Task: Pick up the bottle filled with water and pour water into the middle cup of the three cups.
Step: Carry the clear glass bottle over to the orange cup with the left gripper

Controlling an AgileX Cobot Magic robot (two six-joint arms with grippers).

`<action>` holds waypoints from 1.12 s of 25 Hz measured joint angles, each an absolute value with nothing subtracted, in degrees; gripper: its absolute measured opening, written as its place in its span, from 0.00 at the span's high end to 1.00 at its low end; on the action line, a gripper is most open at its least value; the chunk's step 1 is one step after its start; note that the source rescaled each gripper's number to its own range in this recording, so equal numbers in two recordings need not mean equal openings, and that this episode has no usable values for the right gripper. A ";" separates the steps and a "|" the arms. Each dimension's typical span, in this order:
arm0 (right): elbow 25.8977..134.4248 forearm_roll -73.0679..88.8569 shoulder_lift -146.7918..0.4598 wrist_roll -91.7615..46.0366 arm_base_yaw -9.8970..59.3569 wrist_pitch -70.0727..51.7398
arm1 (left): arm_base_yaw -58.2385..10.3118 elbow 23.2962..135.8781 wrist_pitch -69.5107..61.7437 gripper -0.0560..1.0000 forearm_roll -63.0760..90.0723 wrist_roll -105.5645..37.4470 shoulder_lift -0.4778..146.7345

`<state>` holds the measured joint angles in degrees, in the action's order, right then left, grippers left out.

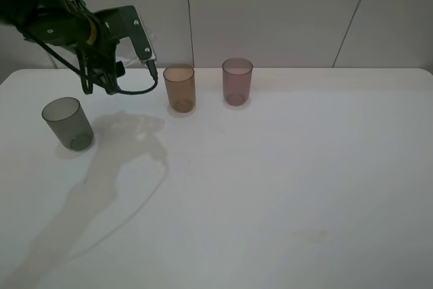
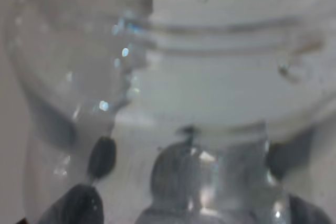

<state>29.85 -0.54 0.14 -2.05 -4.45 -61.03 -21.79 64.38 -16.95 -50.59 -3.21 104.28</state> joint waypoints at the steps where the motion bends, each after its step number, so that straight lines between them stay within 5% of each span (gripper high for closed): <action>1: 29.85 -0.54 0.14 -2.05 -4.45 -61.03 | -21.79 65.40 -18.23 0.93 -50.59 -3.26 105.15; 28: 29.85 -0.54 0.14 -2.05 -4.45 -61.03 | -25.44 74.37 -28.29 0.93 -57.40 -5.96 114.09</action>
<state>29.85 -0.54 0.14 -2.05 -4.45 -61.03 -25.44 74.37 -28.29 -57.40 -5.96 114.09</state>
